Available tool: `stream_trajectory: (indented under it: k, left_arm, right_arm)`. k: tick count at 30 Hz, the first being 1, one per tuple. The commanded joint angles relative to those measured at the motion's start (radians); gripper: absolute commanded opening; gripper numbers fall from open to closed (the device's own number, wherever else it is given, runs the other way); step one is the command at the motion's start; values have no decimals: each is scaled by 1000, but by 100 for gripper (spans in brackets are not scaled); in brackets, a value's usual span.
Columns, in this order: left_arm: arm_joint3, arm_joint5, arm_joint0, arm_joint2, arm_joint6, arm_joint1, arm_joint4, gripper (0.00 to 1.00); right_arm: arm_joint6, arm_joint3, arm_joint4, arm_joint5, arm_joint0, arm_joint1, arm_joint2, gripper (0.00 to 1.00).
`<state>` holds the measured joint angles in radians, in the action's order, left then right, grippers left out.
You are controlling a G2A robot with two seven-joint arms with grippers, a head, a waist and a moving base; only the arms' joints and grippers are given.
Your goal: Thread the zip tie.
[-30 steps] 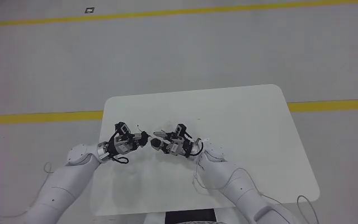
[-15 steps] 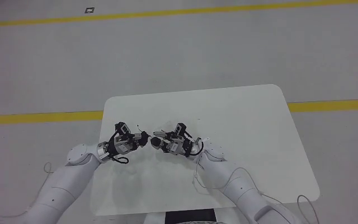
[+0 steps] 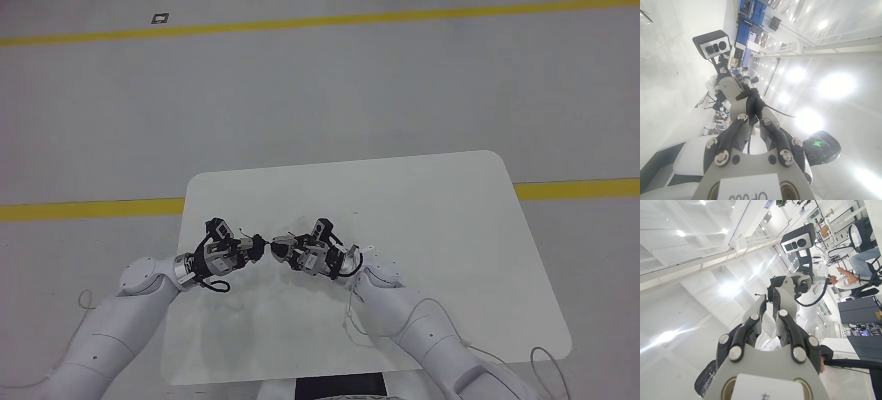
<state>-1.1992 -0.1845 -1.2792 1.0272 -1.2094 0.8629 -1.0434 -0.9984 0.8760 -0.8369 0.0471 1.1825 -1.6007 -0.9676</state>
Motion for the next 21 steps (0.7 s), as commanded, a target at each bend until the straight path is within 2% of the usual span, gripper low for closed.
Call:
stream_trajectory:
  k: [1, 5, 6, 21]
  left_arm:
    - [0, 0, 0, 0, 0, 0, 0, 0]
    - [0, 0, 0, 0, 0, 0, 0, 0]
    - [0, 0, 0, 0, 0, 0, 0, 0]
    - [0, 0, 0, 0, 0, 0, 0, 0]
  right_arm:
    - [1, 0, 1, 1, -1, 0, 1, 10]
    - [5, 0, 5, 5, -1, 2, 3, 5]
    - [6, 0, 5, 5, -1, 2, 3, 0]
    - [30, 6, 34, 0, 4, 14, -2, 0]
